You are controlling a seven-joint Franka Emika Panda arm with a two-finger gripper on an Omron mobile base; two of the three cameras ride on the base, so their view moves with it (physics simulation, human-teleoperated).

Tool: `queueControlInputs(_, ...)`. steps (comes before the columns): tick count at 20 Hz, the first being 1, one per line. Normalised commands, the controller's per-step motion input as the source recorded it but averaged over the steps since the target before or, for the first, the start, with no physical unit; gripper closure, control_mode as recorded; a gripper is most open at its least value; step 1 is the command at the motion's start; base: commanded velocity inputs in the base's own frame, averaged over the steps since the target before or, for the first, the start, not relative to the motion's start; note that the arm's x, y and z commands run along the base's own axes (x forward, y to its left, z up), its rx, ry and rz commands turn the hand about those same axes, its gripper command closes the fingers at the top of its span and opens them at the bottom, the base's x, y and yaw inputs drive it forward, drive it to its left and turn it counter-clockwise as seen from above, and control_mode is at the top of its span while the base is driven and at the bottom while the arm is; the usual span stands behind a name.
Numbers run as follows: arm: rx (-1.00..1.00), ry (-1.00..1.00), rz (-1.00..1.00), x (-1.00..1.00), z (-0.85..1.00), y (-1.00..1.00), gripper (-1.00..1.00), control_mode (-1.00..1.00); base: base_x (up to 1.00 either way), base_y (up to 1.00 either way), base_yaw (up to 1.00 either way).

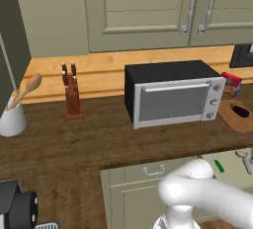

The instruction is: Place the appropriate cutting tool for cutting the eggplant skin on the cutting board.

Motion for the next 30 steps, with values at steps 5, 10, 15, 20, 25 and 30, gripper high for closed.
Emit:
queueControlInputs(5,0.05,0.01,0.0,0.0,-0.11,0.0,-1.0,-1.0,0.0,0.0,0.0)
queueControlInputs(10,0.03,0.04,0.0,0.0,-0.13,0.0,-1.0,-1.0,0.0,0.0,0.0)
queueControlInputs(15,0.03,0.03,0.0,0.01,-0.13,0.0,-1.0,-1.0,0.0,0.0,0.0)
queueControlInputs(20,0.05,0.0,0.0,0.15,-0.01,0.01,-1.0,-1.0,0.0,0.0,0.0)
queueControlInputs(25,0.04,0.01,0.0,0.27,-0.09,0.04,-1.0,-1.0,0.0,0.0,0.0)
queueControlInputs(30,0.0,0.0,0.0,0.37,-0.16,0.08,-1.0,-1.0,0.0,0.0,0.0)
